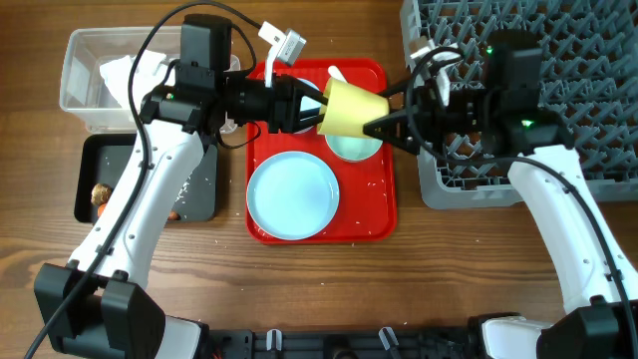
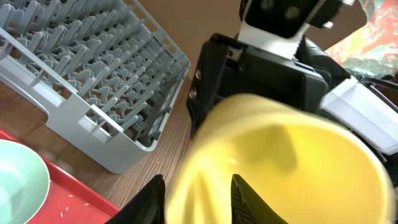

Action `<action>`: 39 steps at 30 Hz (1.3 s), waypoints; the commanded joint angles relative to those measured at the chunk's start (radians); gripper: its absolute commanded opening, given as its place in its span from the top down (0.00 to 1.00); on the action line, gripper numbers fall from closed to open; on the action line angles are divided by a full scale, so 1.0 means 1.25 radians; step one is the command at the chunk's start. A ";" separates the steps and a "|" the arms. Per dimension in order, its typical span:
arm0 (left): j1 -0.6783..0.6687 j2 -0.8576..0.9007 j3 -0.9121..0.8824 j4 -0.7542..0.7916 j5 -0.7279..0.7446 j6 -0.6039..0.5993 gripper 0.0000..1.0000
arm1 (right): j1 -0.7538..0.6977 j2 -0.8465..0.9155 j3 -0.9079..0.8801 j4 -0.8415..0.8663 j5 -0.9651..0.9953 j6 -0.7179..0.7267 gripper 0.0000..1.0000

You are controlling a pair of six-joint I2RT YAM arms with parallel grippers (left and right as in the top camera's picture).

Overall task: Sort waste into correct bins and load items into the dishwasher rack
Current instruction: 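Hand the yellow cup from the left gripper to the right gripper, then carry the yellow cup with the right gripper and place it in the rack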

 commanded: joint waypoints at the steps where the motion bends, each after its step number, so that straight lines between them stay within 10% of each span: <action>1: 0.015 0.009 0.002 0.002 0.002 0.004 0.67 | -0.045 0.006 -0.002 -0.005 -0.028 -0.009 0.46; 10: 0.021 0.009 0.002 0.002 -0.011 0.004 0.63 | -0.108 0.006 -0.002 -0.134 0.108 -0.059 0.45; 28: 0.016 0.009 0.002 -0.159 -0.538 0.004 0.52 | -0.121 -0.047 0.173 -0.613 0.889 0.058 0.44; 39: 0.016 0.009 0.002 -0.191 -0.592 0.004 0.51 | -0.121 -0.015 0.263 -0.785 1.155 0.140 0.45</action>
